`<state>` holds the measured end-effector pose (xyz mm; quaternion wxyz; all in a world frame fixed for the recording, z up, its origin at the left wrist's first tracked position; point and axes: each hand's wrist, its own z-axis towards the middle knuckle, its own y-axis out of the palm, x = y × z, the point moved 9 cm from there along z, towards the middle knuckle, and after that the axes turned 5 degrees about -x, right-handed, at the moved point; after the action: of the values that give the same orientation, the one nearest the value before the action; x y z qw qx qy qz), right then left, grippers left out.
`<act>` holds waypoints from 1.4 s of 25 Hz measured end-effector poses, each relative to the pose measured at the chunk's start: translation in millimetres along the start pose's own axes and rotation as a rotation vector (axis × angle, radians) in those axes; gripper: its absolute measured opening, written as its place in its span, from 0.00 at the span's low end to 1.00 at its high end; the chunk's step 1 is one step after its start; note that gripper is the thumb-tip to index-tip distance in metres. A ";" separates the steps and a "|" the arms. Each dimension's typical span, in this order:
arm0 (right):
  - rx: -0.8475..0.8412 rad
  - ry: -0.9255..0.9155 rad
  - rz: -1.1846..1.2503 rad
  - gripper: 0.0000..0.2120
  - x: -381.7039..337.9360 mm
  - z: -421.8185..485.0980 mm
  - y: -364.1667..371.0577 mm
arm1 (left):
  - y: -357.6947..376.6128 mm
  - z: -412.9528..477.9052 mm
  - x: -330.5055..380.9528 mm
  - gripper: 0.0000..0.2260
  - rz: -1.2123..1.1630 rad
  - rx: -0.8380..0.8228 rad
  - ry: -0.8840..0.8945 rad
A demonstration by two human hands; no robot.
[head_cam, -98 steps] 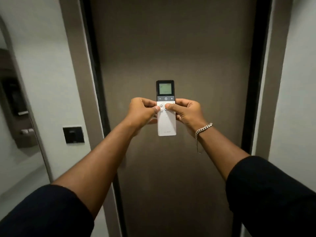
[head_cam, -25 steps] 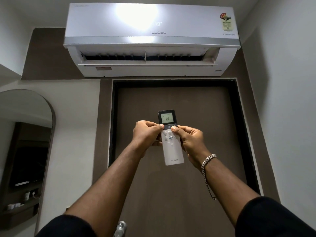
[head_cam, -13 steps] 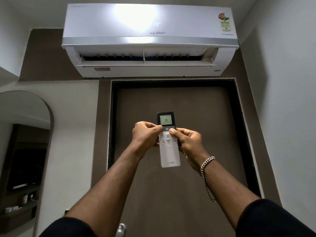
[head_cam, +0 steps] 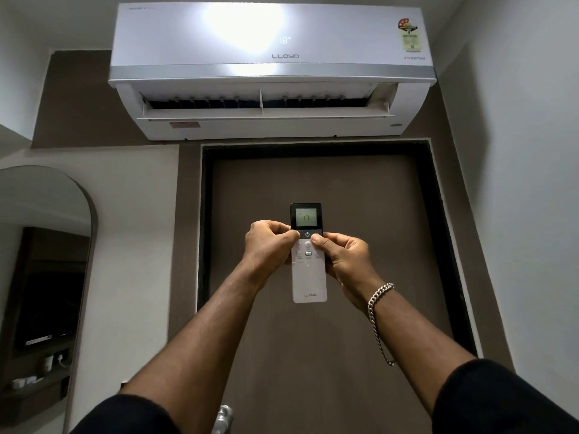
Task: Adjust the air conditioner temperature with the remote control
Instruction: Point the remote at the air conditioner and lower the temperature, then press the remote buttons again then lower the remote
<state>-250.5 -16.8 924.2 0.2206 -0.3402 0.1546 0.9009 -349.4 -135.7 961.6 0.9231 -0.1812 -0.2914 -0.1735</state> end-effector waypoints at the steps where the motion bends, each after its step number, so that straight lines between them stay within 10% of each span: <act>1: 0.001 0.000 0.004 0.03 -0.6 -0.8 -1.4 | 1.3 -0.1 -0.4 0.05 -0.006 -0.007 -0.004; 24: 0.004 0.026 -0.031 0.04 -11.6 -8.4 -7.0 | 2.9 -8.7 7.7 0.10 -0.031 -0.033 -0.015; 35: 0.030 0.433 -0.294 0.14 83.3 -61.9 -68.9 | 76.1 -61.5 -96.3 0.02 -0.112 -0.117 -0.199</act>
<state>-238.0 39.9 814.0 0.3159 -0.5404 0.1607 0.7631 -361.9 -75.3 839.0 0.8664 -0.2347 -0.3805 -0.2225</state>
